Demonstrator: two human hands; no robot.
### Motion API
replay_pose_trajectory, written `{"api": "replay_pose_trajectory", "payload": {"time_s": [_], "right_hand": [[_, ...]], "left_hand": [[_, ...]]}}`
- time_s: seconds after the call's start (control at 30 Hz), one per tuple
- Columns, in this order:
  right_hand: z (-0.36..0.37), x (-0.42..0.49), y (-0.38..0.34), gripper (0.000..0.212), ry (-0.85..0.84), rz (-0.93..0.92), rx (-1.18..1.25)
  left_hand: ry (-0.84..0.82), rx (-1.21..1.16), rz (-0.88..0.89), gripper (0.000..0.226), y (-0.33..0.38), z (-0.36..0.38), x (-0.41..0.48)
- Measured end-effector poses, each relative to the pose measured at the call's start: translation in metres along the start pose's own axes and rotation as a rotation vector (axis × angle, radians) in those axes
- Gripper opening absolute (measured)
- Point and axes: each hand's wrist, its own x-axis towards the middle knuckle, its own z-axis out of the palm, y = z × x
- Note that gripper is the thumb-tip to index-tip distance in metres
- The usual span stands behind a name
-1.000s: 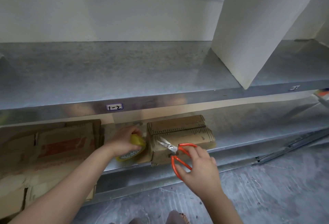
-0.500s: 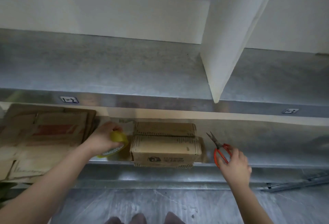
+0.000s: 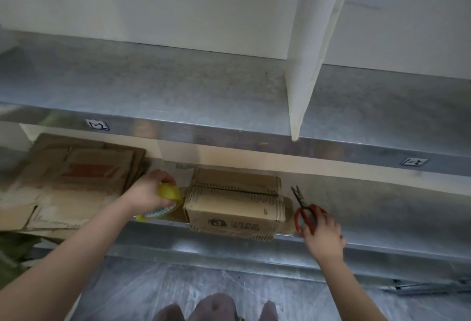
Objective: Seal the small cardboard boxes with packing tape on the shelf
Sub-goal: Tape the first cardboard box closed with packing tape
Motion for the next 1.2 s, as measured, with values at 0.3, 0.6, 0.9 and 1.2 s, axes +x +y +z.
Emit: {"api": "replay_pose_trajectory", "payload": {"time_s": [0.3,0.6,0.9,1.2], "right_hand": [[-0.016,-0.072,-0.070,0.047,0.284,-0.389,0.096],[0.009,-0.093,-0.174,0.058,0.166,-0.450,0.005],[0.032,-0.087,-0.191,0.057,0.115,-0.382,-0.082],[0.034,-0.088,-0.192,0.060,0.070,-0.346,-0.183]], "left_hand": [[-0.077,0.024,0.048,0.048,-0.004,-0.007,0.007],[-0.179,0.025,0.131,0.049,-0.011,-0.020,0.014],[-0.262,0.017,0.200,0.051,-0.035,-0.028,0.026],[-0.252,0.056,0.284,0.040,-0.069,-0.039,0.043]]}}
